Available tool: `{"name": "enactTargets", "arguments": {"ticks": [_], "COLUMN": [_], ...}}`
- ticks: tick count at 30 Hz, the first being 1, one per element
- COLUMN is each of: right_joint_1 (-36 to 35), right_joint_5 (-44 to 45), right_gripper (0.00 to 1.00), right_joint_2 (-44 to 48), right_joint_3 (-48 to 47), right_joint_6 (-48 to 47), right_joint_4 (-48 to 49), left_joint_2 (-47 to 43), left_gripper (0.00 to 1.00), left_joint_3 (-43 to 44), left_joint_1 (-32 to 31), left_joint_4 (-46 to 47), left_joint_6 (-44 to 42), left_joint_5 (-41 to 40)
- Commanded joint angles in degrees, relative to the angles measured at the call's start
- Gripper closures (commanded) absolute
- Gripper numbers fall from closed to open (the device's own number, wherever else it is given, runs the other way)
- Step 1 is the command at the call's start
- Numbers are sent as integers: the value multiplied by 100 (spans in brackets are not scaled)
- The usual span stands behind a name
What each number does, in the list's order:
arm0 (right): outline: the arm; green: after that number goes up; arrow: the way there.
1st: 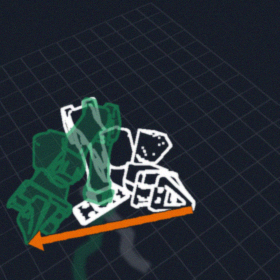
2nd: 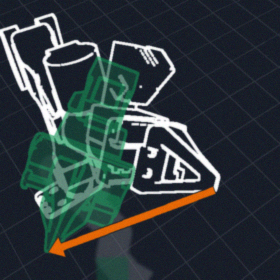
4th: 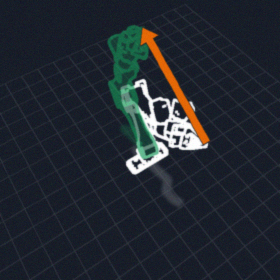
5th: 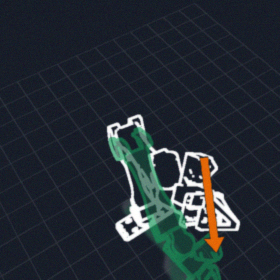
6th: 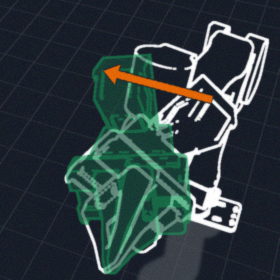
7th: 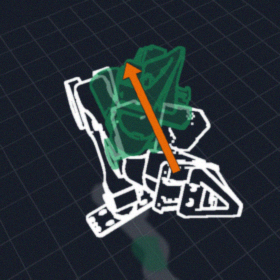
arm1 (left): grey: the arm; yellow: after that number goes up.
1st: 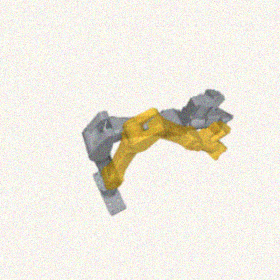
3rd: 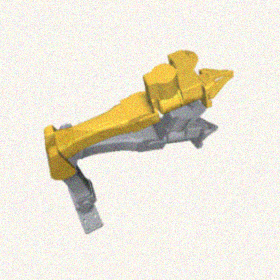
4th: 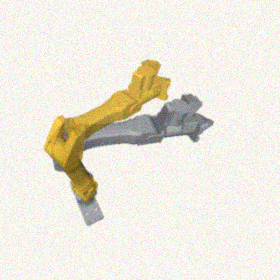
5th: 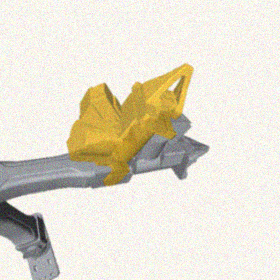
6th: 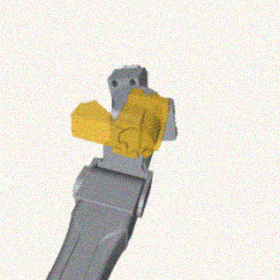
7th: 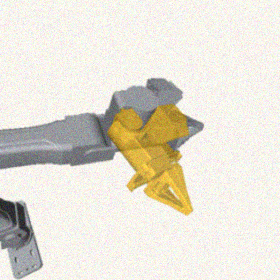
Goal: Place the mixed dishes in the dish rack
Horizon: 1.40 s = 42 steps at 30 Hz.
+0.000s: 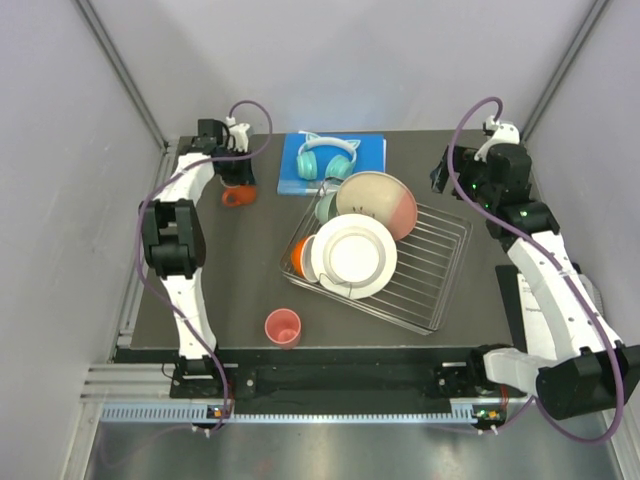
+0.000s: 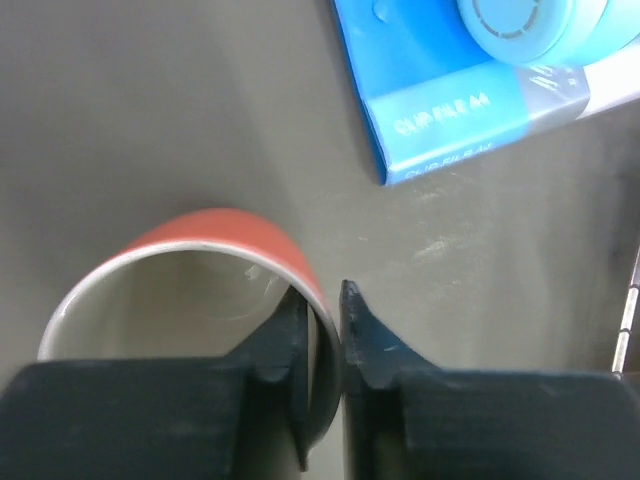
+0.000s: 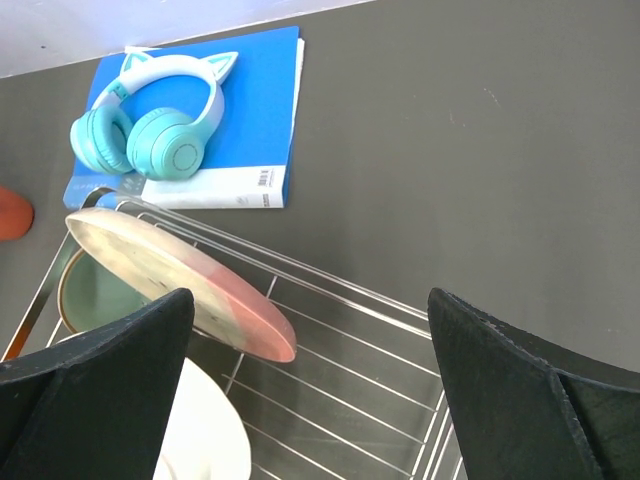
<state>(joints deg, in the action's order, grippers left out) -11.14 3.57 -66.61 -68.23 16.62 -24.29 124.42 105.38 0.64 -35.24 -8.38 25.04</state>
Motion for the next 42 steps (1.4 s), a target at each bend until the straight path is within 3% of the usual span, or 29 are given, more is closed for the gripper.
{"name": "enactTargets", "arguments": {"ticks": [1,7,11,15,18,19,20,21,22,24,25,26,32,38,42], "right_joint_1": [-47,-64,-257,-47,50,50,33,-2,-90,-108,-99,-99,-108,-99,-91], "right_joint_5": [12,-41,-198,-1516,-2376,-2457,-2562,-2572,-2572,-2949,-3115,-3491,-4390,-4506,-4471], "right_gripper": [0,0,0,0,0,0,2,4,5,2,0,0,0,0,0], "right_joint_2": [25,78,262,1060,1413,1414,1414,1414,1457,1772,1905,2002,2319,2048,1950], "right_joint_3": [-51,-6,-419,-184,870,1029,1005,952,856,1047,1135,1232,2102,2665,2814], "right_joint_6": [87,148,52,1139,1765,1809,1818,1766,1731,1826,1914,2115,3756,5182,5325], "right_joint_4": [100,206,284,1127,2258,2306,2237,2132,1939,2234,2715,3015,5569,7786,7826], "left_joint_2": [257,-21,-988,-2471,-2948,-3019,-3072,-3134,-3134,-3134,-3161,-3204,-3354,-3161,-3073], "left_gripper": [100,100,100,100,100,100,93,84,69,74,98,100,100,100,100], "left_joint_3": [26,711,1141,1248,1380,1336,1066,854,687,974,810,634,-140,-246,-334], "left_joint_1": [59,59,68,67,41,24,-29,-47,-47,-459,-599,-940,-2303,-2481,-2481], "left_joint_4": [-307,-1484,-1618,-207,866,2271,3190,4557,5954,4795,4764,5303,5300,5238,5747], "left_joint_6": [-198,-288,301,1504,2969,4331,5232,6242,7932,7032,7148,7340,7105,7087,7447], "left_joint_5": [115,764,2133,3722,4829,5044,5255,5379,5458,5459,5450,5424,5283,5327,5345]}}
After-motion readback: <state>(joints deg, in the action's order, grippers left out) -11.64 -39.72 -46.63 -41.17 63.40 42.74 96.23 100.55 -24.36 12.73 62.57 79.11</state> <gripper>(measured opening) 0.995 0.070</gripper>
